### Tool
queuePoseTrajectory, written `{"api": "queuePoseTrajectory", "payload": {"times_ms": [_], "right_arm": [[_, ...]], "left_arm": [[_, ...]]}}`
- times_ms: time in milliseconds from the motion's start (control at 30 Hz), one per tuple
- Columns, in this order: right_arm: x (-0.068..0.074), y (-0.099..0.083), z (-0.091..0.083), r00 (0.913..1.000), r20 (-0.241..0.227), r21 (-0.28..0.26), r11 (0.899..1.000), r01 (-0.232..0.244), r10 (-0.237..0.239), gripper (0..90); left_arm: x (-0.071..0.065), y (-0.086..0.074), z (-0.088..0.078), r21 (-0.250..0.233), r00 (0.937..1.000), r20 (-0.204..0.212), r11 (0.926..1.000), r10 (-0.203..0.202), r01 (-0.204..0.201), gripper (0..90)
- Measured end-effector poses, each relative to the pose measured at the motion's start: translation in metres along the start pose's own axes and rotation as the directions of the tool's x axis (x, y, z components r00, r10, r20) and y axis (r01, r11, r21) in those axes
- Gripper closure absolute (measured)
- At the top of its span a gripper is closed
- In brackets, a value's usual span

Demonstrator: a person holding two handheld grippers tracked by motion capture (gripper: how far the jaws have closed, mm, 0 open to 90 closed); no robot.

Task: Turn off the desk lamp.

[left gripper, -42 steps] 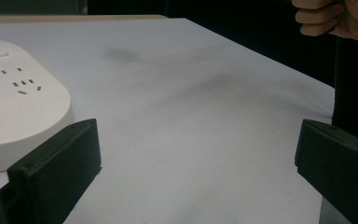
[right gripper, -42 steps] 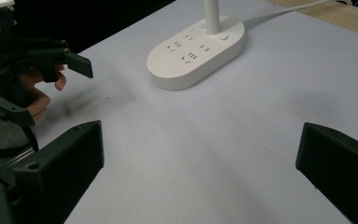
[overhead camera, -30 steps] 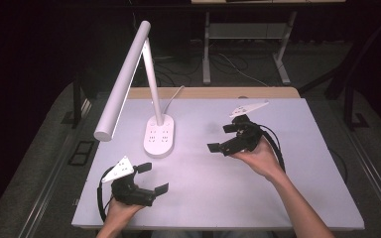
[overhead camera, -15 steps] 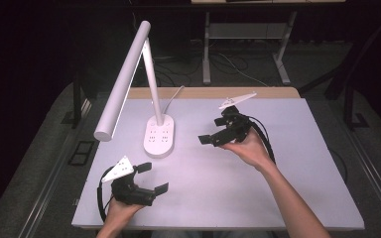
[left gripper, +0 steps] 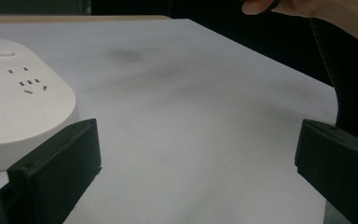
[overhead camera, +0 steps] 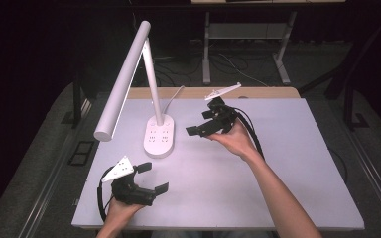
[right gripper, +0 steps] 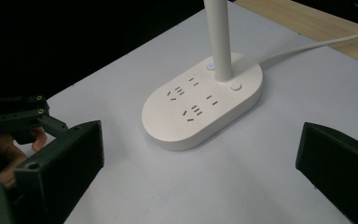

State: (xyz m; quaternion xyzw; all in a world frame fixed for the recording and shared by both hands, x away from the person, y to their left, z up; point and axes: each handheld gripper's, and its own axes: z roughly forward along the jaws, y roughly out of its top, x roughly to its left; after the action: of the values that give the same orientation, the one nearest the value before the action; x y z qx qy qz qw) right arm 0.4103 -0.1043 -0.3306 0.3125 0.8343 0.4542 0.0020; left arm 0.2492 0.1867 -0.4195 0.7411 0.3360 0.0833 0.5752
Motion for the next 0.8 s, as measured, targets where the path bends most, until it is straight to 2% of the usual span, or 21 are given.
{"api": "queuePoseTrajectory", "payload": {"times_ms": [500, 667, 800], "right_arm": [[-0.008, 0.017, 0.028, 0.9999, -0.004, 0.016, 1.000, -0.014, 0.014, 0.9], [-0.012, 0.026, 0.037, 0.9999, 0.007, 0.025, 1.000, -0.013, 0.013, 0.8], [-0.016, 0.030, 0.046, 0.9998, 0.006, 0.013, 1.000, -0.020, 0.019, 0.8]], "left_arm": [[0.001, 0.000, -0.001, -0.002, 1.0000, 0.002, 1.0000, -0.003, 0.003, 0.0], [0.001, 0.000, -0.001, -0.005, 1.0000, 0.004, 1.0000, -0.005, 0.005, 0.0], [0.001, 0.000, 0.000, -0.007, 0.9999, 0.007, 0.9999, -0.007, 0.007, 0.0]]}}
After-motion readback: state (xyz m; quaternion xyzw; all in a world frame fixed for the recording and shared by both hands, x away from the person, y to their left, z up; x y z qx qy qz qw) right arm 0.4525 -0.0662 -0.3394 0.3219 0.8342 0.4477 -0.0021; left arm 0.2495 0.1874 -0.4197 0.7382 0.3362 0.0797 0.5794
